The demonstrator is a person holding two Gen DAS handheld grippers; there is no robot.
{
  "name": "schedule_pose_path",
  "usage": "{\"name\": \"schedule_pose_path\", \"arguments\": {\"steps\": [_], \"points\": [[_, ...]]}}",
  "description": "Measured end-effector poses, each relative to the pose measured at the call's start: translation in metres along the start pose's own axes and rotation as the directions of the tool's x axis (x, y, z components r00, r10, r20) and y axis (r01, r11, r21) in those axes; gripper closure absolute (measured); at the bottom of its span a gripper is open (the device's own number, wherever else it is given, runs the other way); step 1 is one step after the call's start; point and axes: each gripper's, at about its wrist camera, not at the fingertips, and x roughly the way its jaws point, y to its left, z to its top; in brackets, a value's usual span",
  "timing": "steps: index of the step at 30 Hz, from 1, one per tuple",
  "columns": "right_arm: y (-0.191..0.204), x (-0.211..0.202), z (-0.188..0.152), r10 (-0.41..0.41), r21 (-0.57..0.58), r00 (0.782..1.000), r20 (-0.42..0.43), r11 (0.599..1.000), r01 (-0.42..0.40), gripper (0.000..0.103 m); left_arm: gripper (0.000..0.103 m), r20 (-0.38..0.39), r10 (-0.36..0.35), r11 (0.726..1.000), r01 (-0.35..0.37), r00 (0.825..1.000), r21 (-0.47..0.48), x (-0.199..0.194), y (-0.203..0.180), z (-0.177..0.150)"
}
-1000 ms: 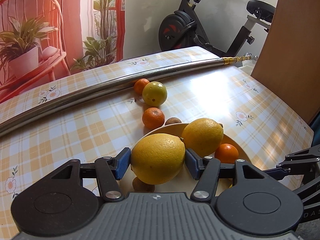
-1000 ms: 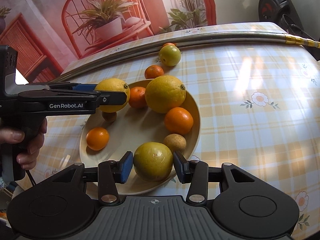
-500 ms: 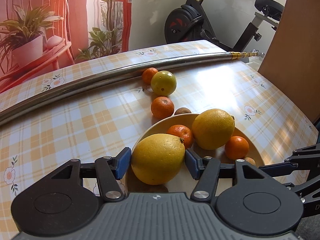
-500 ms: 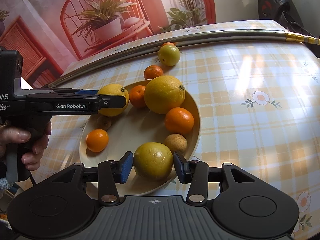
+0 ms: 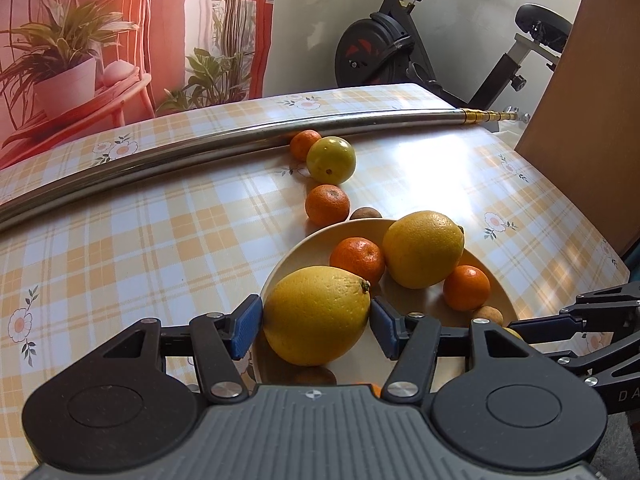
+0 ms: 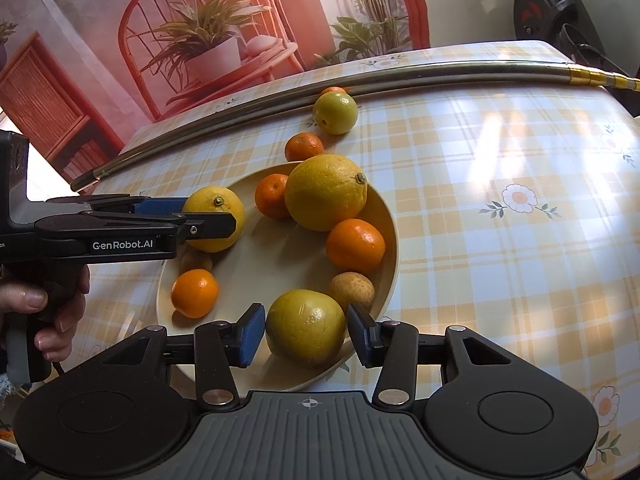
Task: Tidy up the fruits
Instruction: 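Lower both fruits into the plate and open both grippers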
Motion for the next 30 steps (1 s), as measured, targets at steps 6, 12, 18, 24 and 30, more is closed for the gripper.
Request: {"name": "schedule_pose_path", "arguments": {"steps": [6,12,18,24,30], "points": [[0.002,-0.003,0.002,0.002,-0.013,1.000,0.008,1.000,-0.002,0.060,0.041,0.018,-0.025,1.000,0.025,1.000,-0.003,-0.009,-0.002,0.000],[0.003,-0.009,0.008,0.016,-0.014,0.999,0.029,1.000,-0.016,0.060,0.041,0.044,-0.035,0.999,0.033,0.998,0.031,-0.021,-0.005,0.007],[-0.002,-0.022,0.021,0.025,-0.004,0.997,0.073,1.000,-0.025,0.060,0.041,0.087,-0.026,0.999,0.024,0.996,0.025,-0.037,0.005,0.021],[-0.014,-0.031,0.041,0.032,0.023,0.995,0.095,0.999,-0.035,0.060,0.041,0.126,0.040,0.998,-0.046,0.991,0.047,-0.049,0.025,0.030],[-0.028,-0.031,0.071,0.038,0.053,0.994,0.102,0.998,-0.043,0.060,0.041,0.155,0.114,0.993,-0.113,0.981,-0.016,-0.059,0.055,0.039]]}}
